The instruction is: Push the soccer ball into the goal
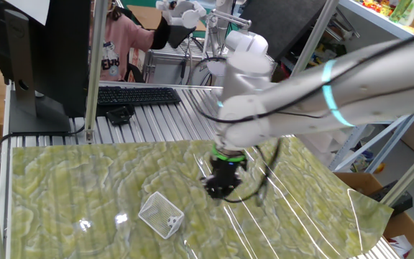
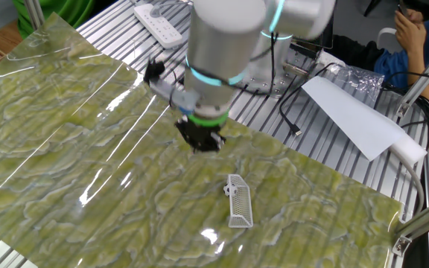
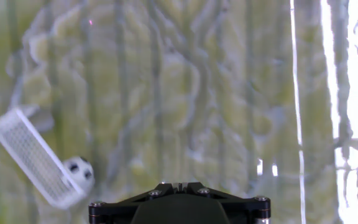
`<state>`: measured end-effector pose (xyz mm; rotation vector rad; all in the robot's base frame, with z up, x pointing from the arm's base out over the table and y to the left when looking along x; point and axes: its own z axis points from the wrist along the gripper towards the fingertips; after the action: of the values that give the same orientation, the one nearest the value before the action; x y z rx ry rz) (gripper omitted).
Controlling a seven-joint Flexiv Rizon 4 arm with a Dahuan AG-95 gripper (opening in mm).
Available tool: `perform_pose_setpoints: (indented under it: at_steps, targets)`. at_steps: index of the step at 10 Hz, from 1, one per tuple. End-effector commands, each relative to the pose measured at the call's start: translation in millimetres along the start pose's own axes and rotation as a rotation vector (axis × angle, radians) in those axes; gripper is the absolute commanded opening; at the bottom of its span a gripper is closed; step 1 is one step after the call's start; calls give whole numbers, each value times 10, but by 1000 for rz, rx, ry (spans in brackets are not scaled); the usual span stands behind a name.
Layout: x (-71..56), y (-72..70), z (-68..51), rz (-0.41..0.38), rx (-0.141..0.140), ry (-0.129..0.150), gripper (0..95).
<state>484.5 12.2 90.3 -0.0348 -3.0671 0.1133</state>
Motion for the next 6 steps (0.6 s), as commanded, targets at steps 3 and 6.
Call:
perform_pose_setpoints:
  at_steps: [3,6]
  targets:
    - [160,-116,-4,5,-25,-9,0]
    - [186,-140,-9,18,-43,-14,0]
